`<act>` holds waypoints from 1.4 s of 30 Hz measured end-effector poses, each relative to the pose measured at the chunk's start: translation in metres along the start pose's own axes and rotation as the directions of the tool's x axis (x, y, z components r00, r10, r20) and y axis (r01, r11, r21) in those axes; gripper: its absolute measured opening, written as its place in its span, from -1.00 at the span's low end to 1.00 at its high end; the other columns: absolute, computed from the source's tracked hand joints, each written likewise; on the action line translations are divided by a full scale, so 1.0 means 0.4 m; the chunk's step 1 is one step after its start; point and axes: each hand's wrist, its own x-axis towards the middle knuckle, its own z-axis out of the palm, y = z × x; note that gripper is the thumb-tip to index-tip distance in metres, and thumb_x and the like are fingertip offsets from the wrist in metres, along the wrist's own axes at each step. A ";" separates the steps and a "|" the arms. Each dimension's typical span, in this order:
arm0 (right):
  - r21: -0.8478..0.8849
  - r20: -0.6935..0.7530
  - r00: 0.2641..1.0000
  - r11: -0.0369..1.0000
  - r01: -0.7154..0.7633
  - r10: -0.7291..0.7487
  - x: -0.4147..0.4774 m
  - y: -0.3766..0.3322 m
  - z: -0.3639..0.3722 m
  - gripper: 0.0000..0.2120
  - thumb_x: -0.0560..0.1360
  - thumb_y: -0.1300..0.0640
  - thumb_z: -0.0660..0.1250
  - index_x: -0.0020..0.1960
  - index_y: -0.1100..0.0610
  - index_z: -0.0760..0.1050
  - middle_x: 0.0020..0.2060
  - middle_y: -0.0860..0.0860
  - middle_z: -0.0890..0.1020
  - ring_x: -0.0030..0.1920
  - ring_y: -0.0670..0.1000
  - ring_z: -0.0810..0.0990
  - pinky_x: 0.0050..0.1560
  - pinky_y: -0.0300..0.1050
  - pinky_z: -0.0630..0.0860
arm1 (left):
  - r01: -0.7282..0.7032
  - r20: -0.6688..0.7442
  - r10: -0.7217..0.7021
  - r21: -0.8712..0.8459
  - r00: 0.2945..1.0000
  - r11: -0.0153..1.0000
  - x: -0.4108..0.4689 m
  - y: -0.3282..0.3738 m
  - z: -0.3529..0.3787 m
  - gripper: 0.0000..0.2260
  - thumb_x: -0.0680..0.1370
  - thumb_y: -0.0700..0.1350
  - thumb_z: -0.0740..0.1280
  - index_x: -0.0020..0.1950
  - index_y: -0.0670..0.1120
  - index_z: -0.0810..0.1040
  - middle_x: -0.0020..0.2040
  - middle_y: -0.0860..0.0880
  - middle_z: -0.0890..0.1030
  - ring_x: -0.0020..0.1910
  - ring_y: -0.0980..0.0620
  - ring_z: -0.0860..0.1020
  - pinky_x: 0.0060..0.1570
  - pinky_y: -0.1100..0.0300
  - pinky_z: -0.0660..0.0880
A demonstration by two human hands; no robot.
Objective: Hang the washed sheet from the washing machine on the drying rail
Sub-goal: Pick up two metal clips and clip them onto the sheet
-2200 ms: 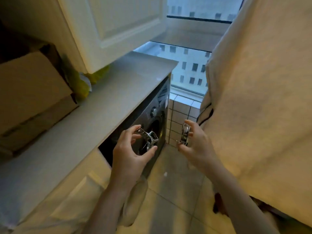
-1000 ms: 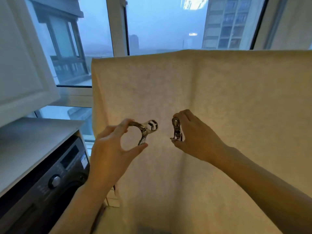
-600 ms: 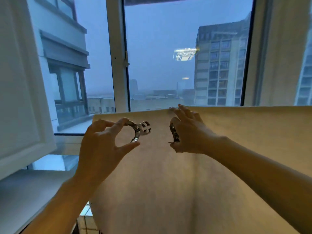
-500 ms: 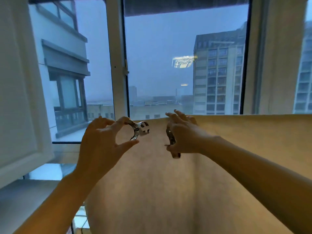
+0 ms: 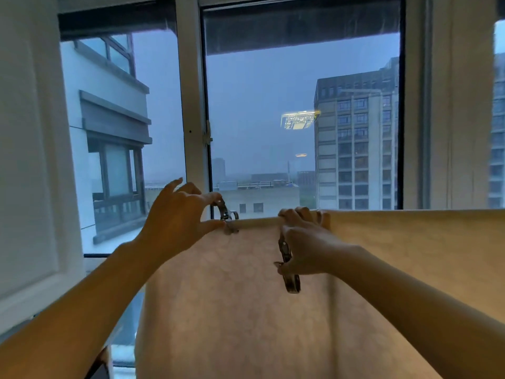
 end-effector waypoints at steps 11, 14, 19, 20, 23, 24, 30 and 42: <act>-0.027 -0.007 1.000 0.999 0.023 -0.023 -0.013 0.005 -0.001 -0.48 0.31 -0.24 0.43 0.10 0.09 0.52 0.39 -0.06 0.13 0.37 0.06 0.05 0.38 0.27 -0.01 | -0.029 0.304 0.045 -0.057 0.952 0.998 0.088 -0.032 -0.012 -0.38 0.45 0.19 0.34 0.45 0.03 0.28 0.31 -0.07 0.51 0.19 -0.05 0.51 0.11 0.14 0.45; -0.029 -0.015 0.999 0.999 0.030 -0.031 -0.015 0.002 -0.004 -0.48 0.31 -0.23 0.43 0.11 0.09 0.52 0.39 -0.06 0.12 0.38 0.06 0.05 0.37 0.27 -0.01 | 0.009 0.295 0.055 -0.212 0.954 0.977 0.093 -0.041 -0.007 -0.36 0.45 0.13 0.35 0.46 -0.05 0.28 0.35 -0.06 0.48 0.28 -0.07 0.49 0.22 0.06 0.43; -0.042 -0.033 0.999 0.998 0.039 -0.041 -0.019 0.001 0.000 -0.49 0.31 -0.24 0.43 0.09 0.08 0.52 0.40 -0.05 0.10 0.38 0.05 0.03 0.34 0.24 0.01 | 0.021 0.138 0.008 -0.211 0.990 0.977 0.086 -0.042 0.017 -0.55 0.53 0.02 0.32 0.41 0.02 0.38 0.29 -0.11 0.53 0.11 -0.08 0.60 0.13 0.08 0.48; -0.039 -0.040 0.998 0.998 0.040 -0.042 -0.018 0.002 0.001 -0.49 0.31 -0.24 0.43 0.09 0.08 0.52 0.40 -0.05 0.10 0.38 0.05 0.03 0.35 0.25 0.00 | 0.023 0.097 -0.004 -0.193 0.995 0.981 0.087 -0.041 0.025 -0.61 0.55 0.00 0.31 0.37 0.02 0.43 0.25 -0.12 0.56 0.06 -0.08 0.62 0.09 0.10 0.49; -0.047 -0.035 0.999 0.998 0.040 -0.041 -0.018 0.005 0.004 -0.47 0.30 -0.25 0.43 0.11 0.08 0.50 0.41 -0.05 0.10 0.40 0.06 0.01 0.37 0.27 -0.04 | -0.023 0.032 0.030 -0.209 0.999 0.978 0.090 -0.037 0.048 -0.77 0.56 -0.08 0.30 0.21 -0.02 0.58 0.09 -0.08 0.66 -0.04 -0.04 0.64 0.05 0.11 0.54; -0.050 -0.029 0.999 0.998 0.040 -0.042 -0.018 0.007 0.005 -0.47 0.30 -0.25 0.42 0.11 0.07 0.50 0.42 -0.04 0.09 0.41 0.06 0.00 0.37 0.28 -0.06 | -0.034 0.035 0.043 -0.222 0.998 0.975 0.090 -0.038 0.053 -0.79 0.56 -0.10 0.31 0.17 -0.03 0.61 0.05 -0.07 0.67 -0.06 -0.03 0.63 0.04 0.12 0.54; -0.080 -0.012 0.999 0.996 0.041 -0.042 -0.015 0.010 0.008 -0.49 0.32 -0.25 0.41 0.12 0.06 0.52 0.47 -0.04 0.02 0.45 0.08 -0.06 0.40 0.30 -0.13 | -0.109 -0.035 0.106 -0.124 0.994 0.986 0.094 -0.019 0.061 -0.78 0.56 -0.09 0.31 0.20 -0.02 0.57 0.06 -0.07 0.66 0.00 -0.05 0.61 0.04 0.00 0.56; -0.008 -0.093 0.996 1.000 0.004 -0.005 -0.079 0.069 0.012 -0.25 0.40 -0.24 0.35 0.42 0.13 0.24 0.52 0.01 -0.20 0.49 0.11 -0.33 0.45 0.06 -0.27 | -0.368 -0.113 0.369 0.032 0.923 0.929 0.056 0.161 0.233 -0.62 0.43 -0.22 0.45 0.24 -0.13 0.54 0.05 -0.10 0.67 -0.07 -0.05 0.66 -0.11 0.06 0.62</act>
